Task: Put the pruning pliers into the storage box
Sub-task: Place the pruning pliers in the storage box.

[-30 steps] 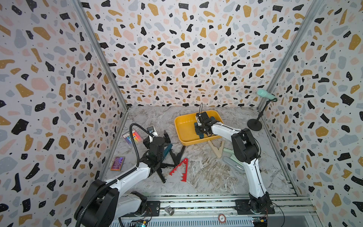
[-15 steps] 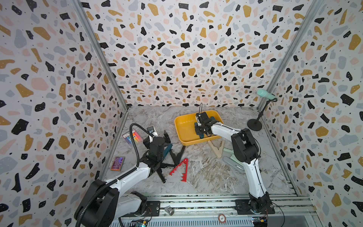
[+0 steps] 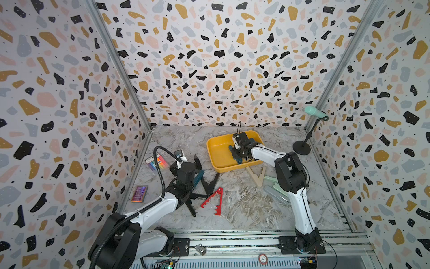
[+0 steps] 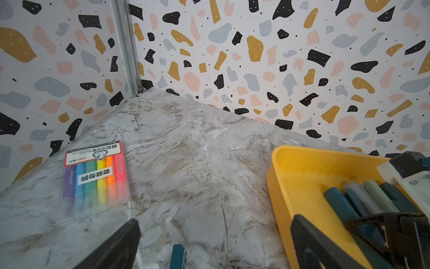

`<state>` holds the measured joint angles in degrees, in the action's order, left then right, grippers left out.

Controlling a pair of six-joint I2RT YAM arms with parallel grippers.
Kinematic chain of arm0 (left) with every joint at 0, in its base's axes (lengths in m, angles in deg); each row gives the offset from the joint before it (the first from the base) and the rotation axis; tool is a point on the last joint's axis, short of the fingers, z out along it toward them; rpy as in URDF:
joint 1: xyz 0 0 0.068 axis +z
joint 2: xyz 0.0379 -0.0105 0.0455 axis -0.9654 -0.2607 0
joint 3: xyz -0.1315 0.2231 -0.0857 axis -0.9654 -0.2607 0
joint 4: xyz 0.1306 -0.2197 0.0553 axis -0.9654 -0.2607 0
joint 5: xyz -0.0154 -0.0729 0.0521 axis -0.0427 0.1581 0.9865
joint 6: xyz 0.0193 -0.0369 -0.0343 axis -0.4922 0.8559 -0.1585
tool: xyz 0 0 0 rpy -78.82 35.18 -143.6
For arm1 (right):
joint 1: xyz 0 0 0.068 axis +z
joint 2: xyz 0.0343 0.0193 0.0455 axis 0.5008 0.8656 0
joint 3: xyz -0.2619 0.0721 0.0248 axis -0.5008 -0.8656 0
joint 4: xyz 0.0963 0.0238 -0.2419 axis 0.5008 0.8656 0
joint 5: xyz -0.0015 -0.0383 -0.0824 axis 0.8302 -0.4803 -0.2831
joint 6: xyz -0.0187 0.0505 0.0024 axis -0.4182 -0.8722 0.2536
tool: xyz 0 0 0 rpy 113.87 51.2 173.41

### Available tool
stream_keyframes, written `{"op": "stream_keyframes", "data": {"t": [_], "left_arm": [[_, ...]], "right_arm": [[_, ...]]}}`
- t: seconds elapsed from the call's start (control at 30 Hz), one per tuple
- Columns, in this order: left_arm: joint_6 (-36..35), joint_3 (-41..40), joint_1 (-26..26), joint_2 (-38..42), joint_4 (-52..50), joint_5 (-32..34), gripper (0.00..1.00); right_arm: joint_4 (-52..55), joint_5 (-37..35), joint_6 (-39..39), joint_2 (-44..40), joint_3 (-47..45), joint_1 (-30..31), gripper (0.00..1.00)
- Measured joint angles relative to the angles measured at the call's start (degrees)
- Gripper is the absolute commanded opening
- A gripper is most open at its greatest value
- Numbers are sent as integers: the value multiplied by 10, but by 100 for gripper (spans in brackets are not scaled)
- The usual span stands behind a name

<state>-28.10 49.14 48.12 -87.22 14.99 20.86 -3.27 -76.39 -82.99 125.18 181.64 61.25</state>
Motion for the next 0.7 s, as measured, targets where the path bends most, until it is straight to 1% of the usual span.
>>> {"op": "stream_keyframes", "data": {"t": [0.03,0.1,0.13,0.17,0.23,0.27,0.33,0.47,0.57,0.7], "left_arm": [[0,0,0,0,0,0,100],[0,0,0,0,0,0,100],[0,0,0,0,0,0,99],[0,0,0,0,0,0,100],[0,0,0,0,0,0,99],[0,0,0,0,0,0,99],[0,0,0,0,0,0,99],[0,0,0,0,0,0,100],[0,0,0,0,0,0,99],[0,0,0,0,0,0,99]], "right_arm": [[0,1,0,0,0,0,32],[0,3,2,0,0,0,17],[0,3,0,0,0,0,11],[0,4,1,0,1,0,7],[0,4,1,0,1,0,5],[0,4,1,0,1,0,6],[0,1,1,0,1,0,12],[0,-15,0,0,1,0,29],[1,-28,0,0,1,0,38],[5,-41,8,0,3,-1,46]]}}
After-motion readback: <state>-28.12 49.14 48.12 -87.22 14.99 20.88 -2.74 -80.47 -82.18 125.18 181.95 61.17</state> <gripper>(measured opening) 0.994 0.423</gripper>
